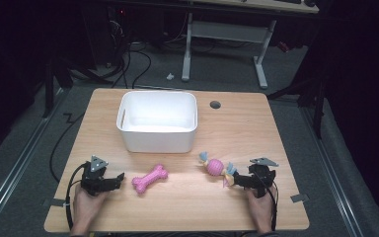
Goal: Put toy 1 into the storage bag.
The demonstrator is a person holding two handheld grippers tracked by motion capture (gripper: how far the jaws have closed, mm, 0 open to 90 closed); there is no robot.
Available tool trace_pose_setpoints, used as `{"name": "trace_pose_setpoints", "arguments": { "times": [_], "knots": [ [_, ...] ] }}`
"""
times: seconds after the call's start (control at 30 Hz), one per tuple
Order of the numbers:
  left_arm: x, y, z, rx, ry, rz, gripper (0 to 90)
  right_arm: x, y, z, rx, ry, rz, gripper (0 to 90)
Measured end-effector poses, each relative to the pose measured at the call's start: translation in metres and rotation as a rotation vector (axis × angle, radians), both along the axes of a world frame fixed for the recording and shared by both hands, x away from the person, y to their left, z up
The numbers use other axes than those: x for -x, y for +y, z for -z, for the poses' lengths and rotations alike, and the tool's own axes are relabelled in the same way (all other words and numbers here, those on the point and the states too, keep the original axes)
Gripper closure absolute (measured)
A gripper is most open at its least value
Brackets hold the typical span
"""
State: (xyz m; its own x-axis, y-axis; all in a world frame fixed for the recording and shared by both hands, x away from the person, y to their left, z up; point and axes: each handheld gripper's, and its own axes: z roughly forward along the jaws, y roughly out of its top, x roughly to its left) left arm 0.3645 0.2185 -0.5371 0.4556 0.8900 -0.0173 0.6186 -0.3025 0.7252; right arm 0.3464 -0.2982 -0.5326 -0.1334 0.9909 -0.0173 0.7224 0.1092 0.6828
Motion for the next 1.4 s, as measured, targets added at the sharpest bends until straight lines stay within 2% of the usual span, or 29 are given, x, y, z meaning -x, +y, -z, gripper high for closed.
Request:
{"name": "trace_pose_setpoints", "arguments": {
  "times": [0.33, 0.57, 0.77, 0.83, 0.9, 1.03, 1.2, 1.33, 1.4],
  "knots": [
    [0.002, 0.003, -0.003, -0.005, 0.013, -0.009, 18.2, 0.001, 0.001, 0.0, -0.001, -0.007, -0.004, 3.8],
    [0.006, 0.004, -0.013, -0.003, -0.006, 0.0, 20.2, 0.001, 0.001, 0.0, -0.001, -0.007, -0.002, 4.0],
    [0.012, -0.001, -0.019, 0.0, -0.01, 0.037, 20.1, 0.001, 0.002, 0.0, -0.002, -0.008, 0.0, 4.3],
    [0.014, -0.002, -0.023, 0.011, -0.013, 0.048, 20.1, 0.001, 0.002, 0.0, -0.002, -0.008, 0.0, 4.4],
    [0.017, -0.003, -0.029, 0.044, -0.017, 0.072, 19.7, 0.001, 0.002, 0.0, -0.002, -0.008, 0.0, 4.4],
    [0.02, -0.007, -0.035, 0.061, -0.028, 0.096, 19.2, 0.001, 0.002, 0.0, -0.003, -0.008, 0.001, 4.6],
    [0.024, -0.025, -0.046, 0.071, -0.024, 0.169, 20.1, 0.002, 0.002, 0.0, -0.001, -0.009, -0.001, 4.9],
    [0.024, -0.035, -0.049, 0.076, -0.022, 0.207, 20.2, 0.002, 0.002, 0.0, 0.001, -0.01, -0.002, 5.1],
    [0.023, -0.043, -0.048, 0.057, -0.01, 0.231, 20.2, 0.002, 0.002, 0.0, 0.0, -0.011, -0.004, 6.0]
  ]
}}
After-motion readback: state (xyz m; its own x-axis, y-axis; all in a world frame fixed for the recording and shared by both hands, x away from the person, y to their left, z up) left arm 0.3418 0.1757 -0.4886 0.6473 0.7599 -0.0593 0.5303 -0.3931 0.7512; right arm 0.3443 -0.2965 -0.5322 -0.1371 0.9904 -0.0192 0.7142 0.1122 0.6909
